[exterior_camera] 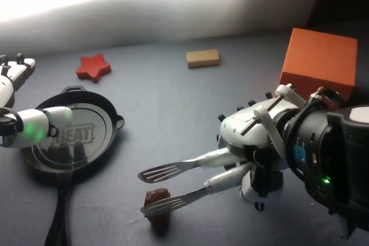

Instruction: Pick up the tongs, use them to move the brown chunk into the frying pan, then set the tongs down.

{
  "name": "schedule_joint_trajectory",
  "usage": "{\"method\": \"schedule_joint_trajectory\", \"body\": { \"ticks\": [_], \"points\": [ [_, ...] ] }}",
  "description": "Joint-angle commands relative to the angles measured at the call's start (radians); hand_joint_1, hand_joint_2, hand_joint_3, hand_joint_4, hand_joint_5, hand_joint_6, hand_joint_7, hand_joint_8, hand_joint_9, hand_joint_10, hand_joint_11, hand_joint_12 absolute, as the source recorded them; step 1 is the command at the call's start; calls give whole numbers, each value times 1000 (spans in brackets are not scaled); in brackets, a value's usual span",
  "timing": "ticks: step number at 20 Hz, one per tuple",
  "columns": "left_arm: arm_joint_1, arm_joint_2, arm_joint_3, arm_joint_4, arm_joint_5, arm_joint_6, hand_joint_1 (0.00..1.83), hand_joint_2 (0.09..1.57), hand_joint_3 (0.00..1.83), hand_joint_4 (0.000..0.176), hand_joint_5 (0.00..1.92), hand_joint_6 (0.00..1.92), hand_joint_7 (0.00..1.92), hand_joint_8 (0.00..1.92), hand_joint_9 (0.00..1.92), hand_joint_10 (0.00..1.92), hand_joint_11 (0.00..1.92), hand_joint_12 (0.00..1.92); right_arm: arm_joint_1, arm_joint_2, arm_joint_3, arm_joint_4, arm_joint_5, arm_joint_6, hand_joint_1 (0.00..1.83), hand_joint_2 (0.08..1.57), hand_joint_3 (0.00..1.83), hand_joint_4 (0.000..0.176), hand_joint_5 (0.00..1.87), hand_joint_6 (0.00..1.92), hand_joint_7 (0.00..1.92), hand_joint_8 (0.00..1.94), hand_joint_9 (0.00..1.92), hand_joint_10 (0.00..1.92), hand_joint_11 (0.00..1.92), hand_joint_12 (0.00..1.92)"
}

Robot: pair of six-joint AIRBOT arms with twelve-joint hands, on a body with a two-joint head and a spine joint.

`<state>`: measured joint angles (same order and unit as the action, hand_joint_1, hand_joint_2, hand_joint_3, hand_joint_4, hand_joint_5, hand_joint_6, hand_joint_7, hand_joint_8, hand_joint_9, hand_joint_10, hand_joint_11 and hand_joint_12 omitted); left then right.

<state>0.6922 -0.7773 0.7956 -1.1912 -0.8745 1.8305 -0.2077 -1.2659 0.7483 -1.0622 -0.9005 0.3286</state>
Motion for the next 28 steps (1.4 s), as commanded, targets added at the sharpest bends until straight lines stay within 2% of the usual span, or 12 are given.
{"method": "schedule_joint_trajectory", "body": {
  "ticks": [1, 3, 8, 11, 15, 19, 20, 21, 28],
  "points": [
    [-3, 7, 8, 44, -93, -2, 0, 1191, 1, 28, 21, 6, 83, 6, 86, 5, 0, 382, 4, 5, 1, -58, 9, -1, 1084, 1164, 0, 0, 568, 607, 770, 224, 472, 833, 105, 1664],
    [-4, 7, 8, 44, -93, -2, 0, 1193, 1, 21, 40, 8, 92, 5, 101, 7, 0, 449, -1, 2, 7, -58, 13, 0, 1078, 1165, 0, 0, 564, 621, 769, 230, 470, 839, 99, 1674],
    [-5, 7, 3, 44, -93, -2, 0, 1188, 2, 22, 26, 3, 76, 0, 85, 3, 0, 399, -8, -13, 36, -58, 23, -1, 1085, 1166, 0, 0, 562, 633, 772, 238, 467, 841, 93, 1674],
    [-7, 7, 3, 44, -93, -2, 0, 1189, 2, 17, 36, 5, 91, 4, 95, 4, 0, 468, -9, -17, 37, -58, 24, -5, 1095, 1160, 0, 0, 557, 631, 771, 239, 475, 842, 101, 1671],
    [-9, 7, 0, 44, -93, -2, 0, 1202, 2, 26, 45, 2, 85, 1, 86, 1, 0, 441, -12, -21, 37, -58, 27, -10, 1108, 1158, 0, 0, 584, 598, 779, 237, 488, 821, 124, 1648],
    [-8, 7, -2, 44, -93, 1, 0, 1193, 0, 19, 38, 1, 68, 0, 84, 1, 0, 432, -22, -23, 37, -58, 32, -14, 1079, 1172, 0, 0, 566, 580, 761, 228, 469, 813, 106, 1652],
    [-8, 7, -3, 44, -93, 1, 0, 1192, 0, 19, 43, 2, 77, 2, 92, 3, 0, 456, -25, -24, 37, -58, 32, -15, 1078, 1167, 0, 0, 572, 583, 765, 230, 472, 815, 105, 1653],
    [-9, 7, -3, 44, -93, 1, 0, 1191, 0, 27, 45, 2, 86, 5, 94, 3, 0, 459, -27, -26, 38, -58, 32, -15, 1073, 1164, 0, 0, 583, 589, 768, 232, 477, 819, 110, 1656],
    [-14, 7, -4, 44, -93, 7, 0, 1198, 3, 20, 35, 1, 77, 3, 93, 3, 0, 421, -27, -54, 70, -58, 38, -10, 1092, 1160, 0, 0, 578, 628, 778, 252, 488, 840, 130, 1655]
  ]
}}
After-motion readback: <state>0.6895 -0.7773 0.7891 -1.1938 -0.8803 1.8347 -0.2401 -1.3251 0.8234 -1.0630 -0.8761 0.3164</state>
